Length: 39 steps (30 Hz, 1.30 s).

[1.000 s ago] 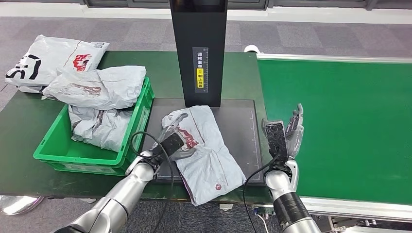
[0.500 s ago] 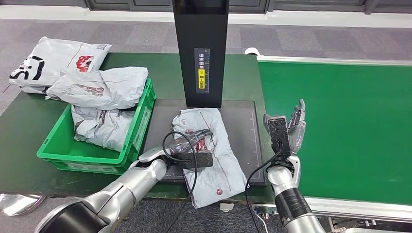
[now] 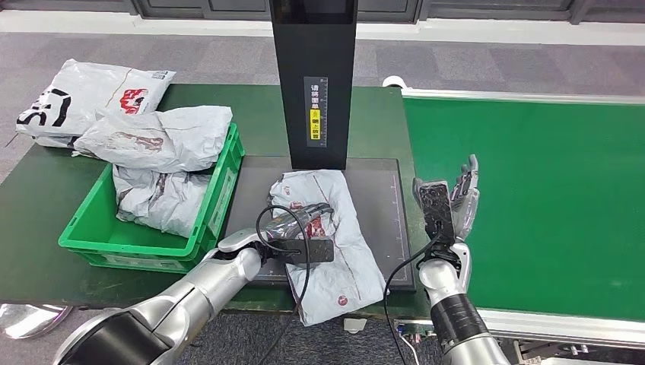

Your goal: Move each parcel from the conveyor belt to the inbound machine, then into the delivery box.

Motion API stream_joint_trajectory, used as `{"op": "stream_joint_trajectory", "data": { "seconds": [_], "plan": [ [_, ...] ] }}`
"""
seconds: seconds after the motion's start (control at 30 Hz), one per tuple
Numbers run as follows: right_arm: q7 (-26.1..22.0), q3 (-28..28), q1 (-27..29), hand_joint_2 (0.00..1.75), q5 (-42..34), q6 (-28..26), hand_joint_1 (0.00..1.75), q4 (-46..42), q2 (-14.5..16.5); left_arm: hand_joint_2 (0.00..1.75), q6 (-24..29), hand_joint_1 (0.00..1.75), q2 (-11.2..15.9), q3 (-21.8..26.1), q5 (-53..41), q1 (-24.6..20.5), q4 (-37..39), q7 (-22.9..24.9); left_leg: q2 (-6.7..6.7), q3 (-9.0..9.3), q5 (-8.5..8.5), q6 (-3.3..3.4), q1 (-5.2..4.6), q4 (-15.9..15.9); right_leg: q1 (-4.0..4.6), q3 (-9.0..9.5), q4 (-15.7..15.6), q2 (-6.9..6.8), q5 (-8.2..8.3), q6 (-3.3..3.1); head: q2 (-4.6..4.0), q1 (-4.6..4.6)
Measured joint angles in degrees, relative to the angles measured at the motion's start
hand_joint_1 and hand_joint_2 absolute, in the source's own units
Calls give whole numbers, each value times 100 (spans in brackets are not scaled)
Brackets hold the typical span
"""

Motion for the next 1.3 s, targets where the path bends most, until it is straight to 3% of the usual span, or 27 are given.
{"op": "stream_joint_trajectory", "data": {
  "seconds": [1.27,1.3],
  "plan": [
    [0,-2,-5,175,1,0,0,0,0,175,0,0,-4,-2,-1,-12,33,0,0,7,0,0,0,0,0,7,0,0,0,0,0,0],
    [0,-2,-5,175,1,0,0,0,0,175,0,44,-4,-2,-1,-12,36,0,0,7,0,0,0,0,0,7,0,0,0,0,0,0]
  ]
}}
